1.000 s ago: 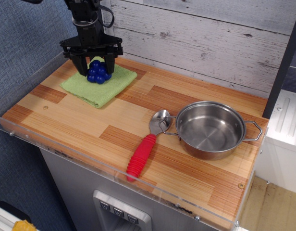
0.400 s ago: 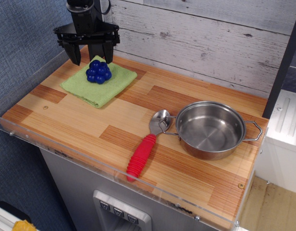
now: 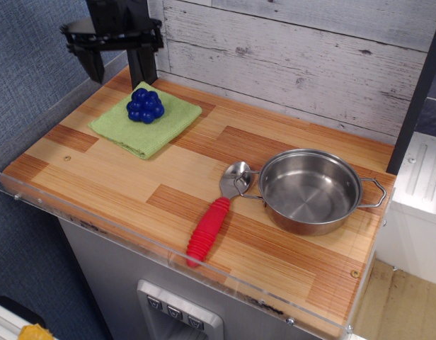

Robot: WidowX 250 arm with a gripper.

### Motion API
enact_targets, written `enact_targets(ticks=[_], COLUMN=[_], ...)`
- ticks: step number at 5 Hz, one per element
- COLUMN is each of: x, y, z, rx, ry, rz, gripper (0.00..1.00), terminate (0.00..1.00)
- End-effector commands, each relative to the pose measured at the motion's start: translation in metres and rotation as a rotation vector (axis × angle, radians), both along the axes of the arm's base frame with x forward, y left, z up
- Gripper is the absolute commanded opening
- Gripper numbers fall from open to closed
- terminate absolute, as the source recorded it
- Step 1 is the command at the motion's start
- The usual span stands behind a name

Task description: Place the grapes on top of the towel.

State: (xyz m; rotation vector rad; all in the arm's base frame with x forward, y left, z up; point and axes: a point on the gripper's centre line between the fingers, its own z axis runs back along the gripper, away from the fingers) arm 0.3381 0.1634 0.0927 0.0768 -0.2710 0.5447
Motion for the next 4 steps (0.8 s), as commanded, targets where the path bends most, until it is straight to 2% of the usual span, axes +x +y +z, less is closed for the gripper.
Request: enact_targets(ticks=[1, 2, 3, 4], x=[-0.063, -0.099, -0.13, -0.146], y=[0.028, 0.04, 0.047, 0.049], z=[0.04, 0.038, 0.038, 0.037], rx=[0.067, 0.071, 0.069, 0.033], ry=[-0.032, 0.023, 0.025, 0.073], rz=[0.144, 0.237, 0.309, 0.307], gripper=[1.0, 1.0, 1.0, 1.0], terminate=[0.0, 0.0, 0.0, 0.0])
